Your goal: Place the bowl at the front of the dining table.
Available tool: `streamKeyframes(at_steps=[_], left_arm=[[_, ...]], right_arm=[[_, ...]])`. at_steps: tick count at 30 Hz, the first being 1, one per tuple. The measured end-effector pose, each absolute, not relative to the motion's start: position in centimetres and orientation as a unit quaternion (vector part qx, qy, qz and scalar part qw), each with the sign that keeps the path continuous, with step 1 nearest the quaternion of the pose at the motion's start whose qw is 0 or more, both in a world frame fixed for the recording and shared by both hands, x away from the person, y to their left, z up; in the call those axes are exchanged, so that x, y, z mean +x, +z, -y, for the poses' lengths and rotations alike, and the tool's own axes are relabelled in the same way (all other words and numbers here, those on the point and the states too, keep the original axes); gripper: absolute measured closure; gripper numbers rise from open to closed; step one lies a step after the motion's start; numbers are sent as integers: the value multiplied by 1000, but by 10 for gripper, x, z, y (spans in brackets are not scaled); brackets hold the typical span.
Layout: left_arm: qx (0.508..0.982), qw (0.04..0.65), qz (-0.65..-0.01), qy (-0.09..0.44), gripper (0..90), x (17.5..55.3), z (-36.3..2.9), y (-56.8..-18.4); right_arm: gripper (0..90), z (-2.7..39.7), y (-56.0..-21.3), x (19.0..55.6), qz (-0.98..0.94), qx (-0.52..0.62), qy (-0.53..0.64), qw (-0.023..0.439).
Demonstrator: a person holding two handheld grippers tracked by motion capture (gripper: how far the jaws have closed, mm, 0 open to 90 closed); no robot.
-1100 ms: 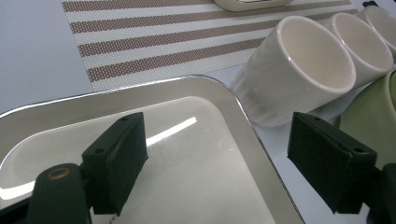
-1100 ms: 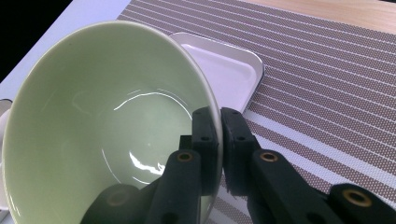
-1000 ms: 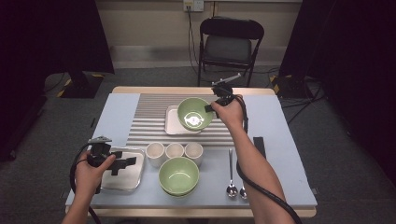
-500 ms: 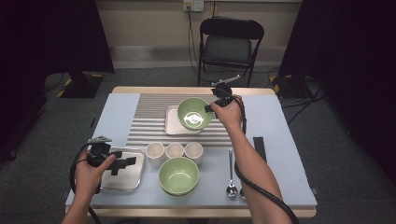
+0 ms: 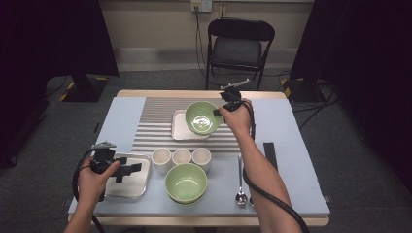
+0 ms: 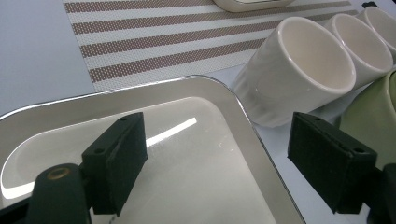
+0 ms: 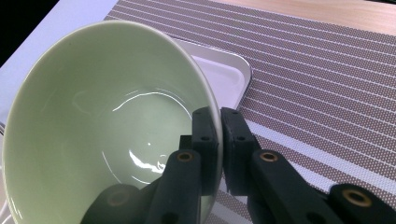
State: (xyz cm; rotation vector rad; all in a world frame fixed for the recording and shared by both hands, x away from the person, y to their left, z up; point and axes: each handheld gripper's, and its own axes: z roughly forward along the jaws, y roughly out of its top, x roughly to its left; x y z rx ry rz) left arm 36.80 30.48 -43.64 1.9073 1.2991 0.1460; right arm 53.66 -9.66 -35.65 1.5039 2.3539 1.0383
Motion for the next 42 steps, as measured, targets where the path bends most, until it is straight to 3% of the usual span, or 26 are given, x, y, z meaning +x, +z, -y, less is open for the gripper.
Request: streamKeyframes(at_steps=[42], left_arm=[[753,404,-516,57,193,369,-305,-437]], right_arm=[[853,89,-371,546,-781,511,347,89]])
